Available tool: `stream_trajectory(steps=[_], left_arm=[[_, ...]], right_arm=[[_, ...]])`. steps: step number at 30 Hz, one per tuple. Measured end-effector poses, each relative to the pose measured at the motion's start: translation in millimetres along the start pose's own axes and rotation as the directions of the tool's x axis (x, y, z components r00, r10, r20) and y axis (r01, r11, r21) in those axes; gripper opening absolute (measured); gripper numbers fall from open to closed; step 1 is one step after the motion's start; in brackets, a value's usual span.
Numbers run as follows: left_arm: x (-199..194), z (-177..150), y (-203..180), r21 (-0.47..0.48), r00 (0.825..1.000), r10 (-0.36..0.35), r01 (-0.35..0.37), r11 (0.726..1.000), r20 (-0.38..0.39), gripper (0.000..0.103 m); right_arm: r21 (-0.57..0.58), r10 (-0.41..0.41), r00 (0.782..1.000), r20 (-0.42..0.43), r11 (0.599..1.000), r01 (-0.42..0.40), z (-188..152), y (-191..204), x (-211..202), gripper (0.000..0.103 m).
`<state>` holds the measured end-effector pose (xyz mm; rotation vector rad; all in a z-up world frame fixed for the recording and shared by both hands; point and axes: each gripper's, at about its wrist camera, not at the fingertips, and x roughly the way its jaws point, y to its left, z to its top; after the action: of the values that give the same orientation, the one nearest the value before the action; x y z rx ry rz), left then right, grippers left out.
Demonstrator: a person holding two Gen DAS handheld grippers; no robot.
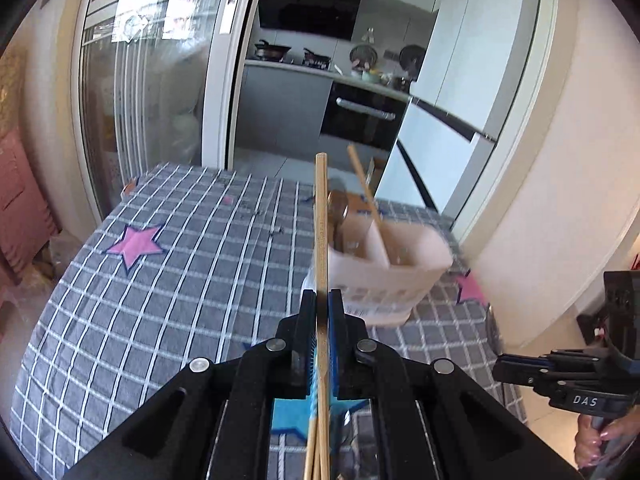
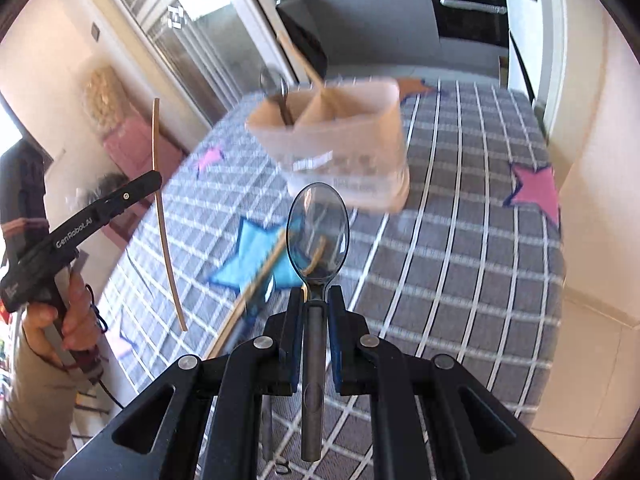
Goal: Organize utensils
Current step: 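Carry the chopstick with the left tool while the right carries the spoon to the holder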
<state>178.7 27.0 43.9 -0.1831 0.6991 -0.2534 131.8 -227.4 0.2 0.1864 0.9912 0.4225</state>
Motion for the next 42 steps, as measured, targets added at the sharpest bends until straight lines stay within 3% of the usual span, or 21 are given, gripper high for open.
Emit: stream_trajectory(steps=[11, 22, 26, 31, 35, 42], left_arm=[[16, 78, -29, 0.024, 0.992, -0.028, 0.025, 0.999, 0.119, 0.036], [66, 137, -45, 0.038, 0.969, 0.012, -0.022, 0.999, 0.247, 0.036], [87, 137, -45, 0.044, 0.959, 0.037, -0.051, 0.998, 0.282, 0.036], [109, 121, -40, 0.022, 0.945, 0.046, -0.057, 0.998, 0.323, 0.036], [123, 102, -40, 0.032, 0.944, 0.062, -0.076, 0.997, 0.323, 0.036], [134, 76, -34, 0.041, 0.956, 0.088, -0.103, 0.994, 0.281, 0.036]], right_arm=[[0.028, 0.030, 0.987, 0.157, 0.999, -0.035, 81, -7, -10, 0.013], [-0.018, 0.007, 0.935, 0.356, 1.000, -0.001, 152, -6, 6, 0.013], [-0.041, -0.010, 0.914, 0.406, 0.999, 0.029, 161, -6, 25, 0.013], [-0.118, -0.052, 0.873, 0.484, 0.985, 0.124, 153, 0, 50, 0.012], [-0.150, -0.077, 0.850, 0.520, 0.972, 0.180, 142, 0, 65, 0.012], [-0.152, -0.101, 0.854, 0.510, 0.967, 0.205, 125, -8, 82, 0.012]])
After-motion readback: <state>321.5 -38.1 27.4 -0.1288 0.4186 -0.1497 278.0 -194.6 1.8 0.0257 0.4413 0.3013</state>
